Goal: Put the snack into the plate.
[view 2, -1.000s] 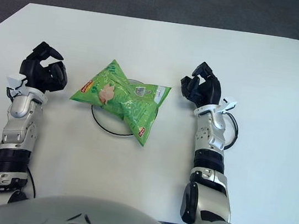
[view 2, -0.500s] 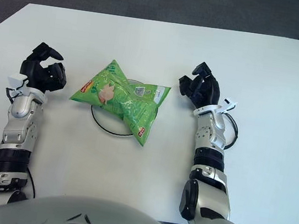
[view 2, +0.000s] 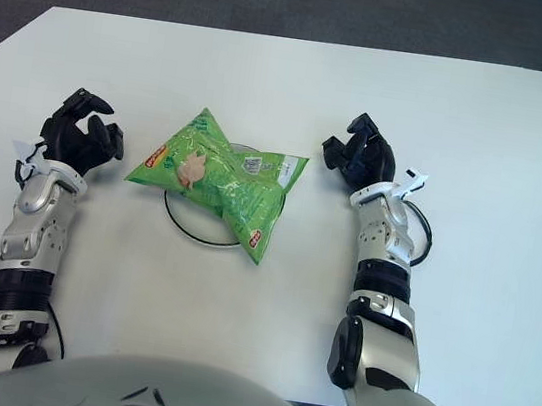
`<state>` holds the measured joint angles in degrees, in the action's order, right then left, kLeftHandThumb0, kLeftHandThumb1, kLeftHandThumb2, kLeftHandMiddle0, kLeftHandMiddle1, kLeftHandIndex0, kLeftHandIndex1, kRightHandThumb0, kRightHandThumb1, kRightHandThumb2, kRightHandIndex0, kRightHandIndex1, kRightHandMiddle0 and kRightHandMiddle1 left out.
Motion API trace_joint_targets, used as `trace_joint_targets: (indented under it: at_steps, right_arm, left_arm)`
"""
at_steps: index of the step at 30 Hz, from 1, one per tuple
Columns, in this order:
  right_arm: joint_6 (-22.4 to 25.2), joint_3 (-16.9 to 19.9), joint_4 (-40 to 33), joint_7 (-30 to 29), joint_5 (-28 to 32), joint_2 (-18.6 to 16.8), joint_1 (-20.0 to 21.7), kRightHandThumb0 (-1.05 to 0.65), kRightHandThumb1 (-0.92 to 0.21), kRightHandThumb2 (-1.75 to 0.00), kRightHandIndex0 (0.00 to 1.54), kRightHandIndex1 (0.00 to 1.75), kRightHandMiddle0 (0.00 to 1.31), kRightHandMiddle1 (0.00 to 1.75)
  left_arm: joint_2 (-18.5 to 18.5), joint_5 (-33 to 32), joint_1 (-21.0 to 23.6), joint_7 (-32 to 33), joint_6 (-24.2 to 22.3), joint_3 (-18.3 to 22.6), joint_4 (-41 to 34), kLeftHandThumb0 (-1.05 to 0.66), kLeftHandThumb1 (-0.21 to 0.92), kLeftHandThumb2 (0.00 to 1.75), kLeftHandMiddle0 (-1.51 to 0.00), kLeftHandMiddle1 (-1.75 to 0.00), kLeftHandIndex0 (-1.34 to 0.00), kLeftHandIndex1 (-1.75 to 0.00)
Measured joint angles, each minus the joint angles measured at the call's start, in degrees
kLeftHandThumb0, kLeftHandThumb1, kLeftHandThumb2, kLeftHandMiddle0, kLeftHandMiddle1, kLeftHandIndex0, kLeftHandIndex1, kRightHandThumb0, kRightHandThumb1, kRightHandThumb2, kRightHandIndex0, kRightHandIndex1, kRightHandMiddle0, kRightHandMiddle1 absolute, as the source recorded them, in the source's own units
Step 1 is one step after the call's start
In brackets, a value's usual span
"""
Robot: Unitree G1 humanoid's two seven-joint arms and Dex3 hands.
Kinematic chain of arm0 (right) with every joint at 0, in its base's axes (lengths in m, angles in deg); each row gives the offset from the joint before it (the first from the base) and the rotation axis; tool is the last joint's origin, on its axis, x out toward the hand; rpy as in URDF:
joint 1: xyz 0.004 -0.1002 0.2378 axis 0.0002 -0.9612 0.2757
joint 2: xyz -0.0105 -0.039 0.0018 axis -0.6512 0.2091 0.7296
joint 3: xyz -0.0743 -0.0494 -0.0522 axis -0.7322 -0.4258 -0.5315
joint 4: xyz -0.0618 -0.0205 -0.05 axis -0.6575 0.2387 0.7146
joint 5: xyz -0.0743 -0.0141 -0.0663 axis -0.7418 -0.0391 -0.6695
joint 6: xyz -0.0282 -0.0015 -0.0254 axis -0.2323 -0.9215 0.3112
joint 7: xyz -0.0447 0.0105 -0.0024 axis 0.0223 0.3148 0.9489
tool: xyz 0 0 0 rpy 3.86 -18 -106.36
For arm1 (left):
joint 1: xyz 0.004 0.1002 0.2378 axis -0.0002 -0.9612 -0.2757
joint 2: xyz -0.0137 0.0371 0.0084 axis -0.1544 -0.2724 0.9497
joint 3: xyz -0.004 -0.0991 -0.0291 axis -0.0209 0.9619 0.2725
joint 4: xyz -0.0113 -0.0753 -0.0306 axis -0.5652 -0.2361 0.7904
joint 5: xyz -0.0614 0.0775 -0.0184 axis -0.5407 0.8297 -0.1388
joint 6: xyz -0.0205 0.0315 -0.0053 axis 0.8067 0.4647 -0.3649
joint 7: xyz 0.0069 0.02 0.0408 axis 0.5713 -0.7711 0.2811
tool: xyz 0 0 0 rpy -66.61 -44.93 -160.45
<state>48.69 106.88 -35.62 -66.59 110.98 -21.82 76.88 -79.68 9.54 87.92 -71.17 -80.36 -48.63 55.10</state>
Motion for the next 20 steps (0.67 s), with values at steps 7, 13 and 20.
trace_joint_targets:
  at_steps: [7, 13, 20]
  right_arm:
    - [2.0, -0.5, -0.3, -0.1, 0.0, 0.7, 0.3, -0.55, -0.16, -1.51, 1.32, 1.75, 0.74, 1.75]
    - [2.5, -0.5, -0.5, -0.1, 0.0, 0.9, 0.3, -0.55, -0.17, -1.50, 1.32, 1.75, 0.74, 1.75]
    - [2.5, -1.1, -1.2, 0.0, -0.1, 1.2, 0.3, -0.54, -0.18, -1.49, 1.32, 1.75, 0.73, 1.75]
  left_arm:
    - [0.0, -2.0, 0.0, -1.5, -1.5, 0.6, 0.2, -0.43, 0.49, 1.09, -1.22, -1.75, -0.47, -1.75]
    - [0.0, -1.6, 0.1, -1.6, -1.2, 0.5, 0.4, -0.44, 0.45, 1.15, -1.23, -1.75, -0.51, -1.75]
    - [-0.2, 1.7, 0.1, -1.6, 0.8, -0.2, 0.4, -0.44, 0.44, 1.16, -1.25, -1.75, -0.52, -1.75]
